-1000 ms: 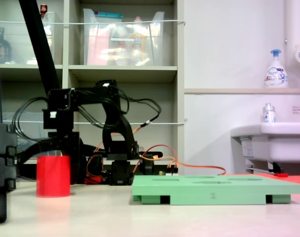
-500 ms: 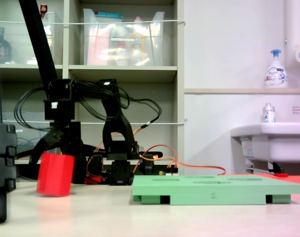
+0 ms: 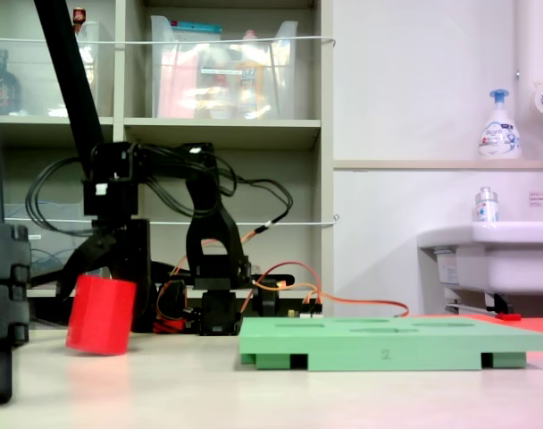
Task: Put the octagonal pillar block into the corresponding hole
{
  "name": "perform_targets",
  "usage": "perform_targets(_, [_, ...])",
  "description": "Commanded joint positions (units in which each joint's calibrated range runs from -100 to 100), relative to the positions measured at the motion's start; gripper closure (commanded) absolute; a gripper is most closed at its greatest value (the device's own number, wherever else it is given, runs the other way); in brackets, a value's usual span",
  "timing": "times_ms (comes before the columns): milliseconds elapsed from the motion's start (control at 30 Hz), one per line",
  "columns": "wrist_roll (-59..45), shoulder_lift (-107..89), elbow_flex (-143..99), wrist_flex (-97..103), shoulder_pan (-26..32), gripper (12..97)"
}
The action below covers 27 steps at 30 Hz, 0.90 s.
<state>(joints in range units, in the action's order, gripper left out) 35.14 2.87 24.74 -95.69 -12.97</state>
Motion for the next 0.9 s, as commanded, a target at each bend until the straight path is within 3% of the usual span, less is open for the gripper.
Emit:
perform_targets(0, [0.7,-3.9,0.4,-4.3,0.6,70.3])
perform_targets(467, [8.4,-31.1,0.4,-4.3,8.6,70.3])
perform_targets(867, [24.7,-41.4,1.6,-4.3,25.7,70.7])
